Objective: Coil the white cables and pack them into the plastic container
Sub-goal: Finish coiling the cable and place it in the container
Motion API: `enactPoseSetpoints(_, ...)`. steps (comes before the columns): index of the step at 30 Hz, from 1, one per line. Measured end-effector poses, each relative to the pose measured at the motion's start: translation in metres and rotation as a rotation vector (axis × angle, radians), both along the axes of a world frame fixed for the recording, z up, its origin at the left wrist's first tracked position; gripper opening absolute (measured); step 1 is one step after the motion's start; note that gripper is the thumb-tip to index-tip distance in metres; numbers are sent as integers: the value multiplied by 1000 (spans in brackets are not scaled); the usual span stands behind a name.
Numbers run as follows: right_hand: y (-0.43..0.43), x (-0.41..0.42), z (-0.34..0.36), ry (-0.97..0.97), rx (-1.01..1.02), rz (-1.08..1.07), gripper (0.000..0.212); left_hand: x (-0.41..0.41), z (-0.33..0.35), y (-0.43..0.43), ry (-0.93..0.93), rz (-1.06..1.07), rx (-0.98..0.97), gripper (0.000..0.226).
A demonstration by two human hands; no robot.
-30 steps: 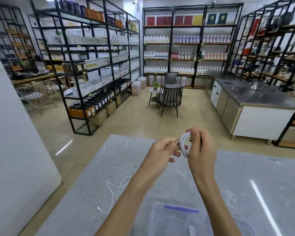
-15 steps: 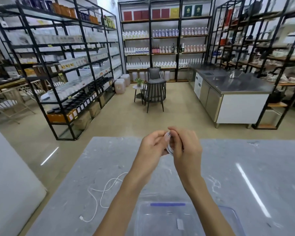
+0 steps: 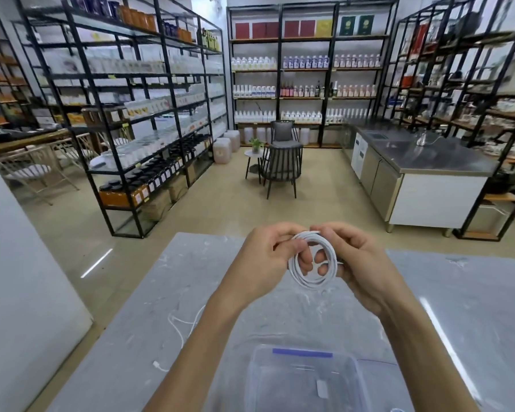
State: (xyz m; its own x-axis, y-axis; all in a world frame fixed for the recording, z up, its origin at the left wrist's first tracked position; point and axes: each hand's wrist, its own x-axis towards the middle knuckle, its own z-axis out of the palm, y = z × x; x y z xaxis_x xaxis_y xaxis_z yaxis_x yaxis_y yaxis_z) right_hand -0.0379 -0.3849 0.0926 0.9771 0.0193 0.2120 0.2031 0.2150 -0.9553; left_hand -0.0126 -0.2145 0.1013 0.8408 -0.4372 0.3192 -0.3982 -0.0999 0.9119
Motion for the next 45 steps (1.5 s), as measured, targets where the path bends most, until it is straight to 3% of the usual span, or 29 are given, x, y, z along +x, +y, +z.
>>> enactPoseSetpoints(3, 5, 1, -8, 35, 43, -46, 10, 0, 1, -2, 76, 8, -47, 18)
enactPoseSetpoints(7, 6, 0, -14, 50, 80, -108, 20, 0, -2, -10, 109, 62, -44, 12)
enactPoseSetpoints(15, -10, -13, -18, 13, -109, -66, 29, -1, -8, -34, -160, 397, 159, 21)
enactPoseSetpoints(17, -7, -13, -19, -25, -155, -121, 39, -5, -9, -38, -189, 406, 169, 26)
enactPoseSetpoints(19, -8, -14, -19, -38, -157, -146, 31, -9, -10, -41, -228, 400, 168, 30)
enactPoseSetpoints(23, -18, -16, -16, 67, 64, -40, 32, -7, -10, -40, -228, 429, 159, 30)
enactPoseSetpoints(28, -6, -13, -19, -77, -157, -182, 32, -6, -10, -40, -285, 428, 205, 27)
enactPoseSetpoints(31, -7, -12, -18, -132, -127, -199, 39, -5, -9, -34, -187, 364, 105, 30)
enactPoseSetpoints(35, -15, -14, -18, -134, -41, -31, 34, 1, -9, -22, 80, 181, -2, 30)
enactPoseSetpoints(38, -7, -13, -24, -140, 58, -42, 25, 0, -9, -21, 103, 165, -28, 27)
enactPoseSetpoints(40, 0, -11, -27, -241, -62, -202, 22, -1, -10, -23, 108, 194, -64, 28)
enactPoseSetpoints(45, 8, -2, -36, -598, -644, -661, 34, -2, -11, -25, 158, 247, -84, 28)
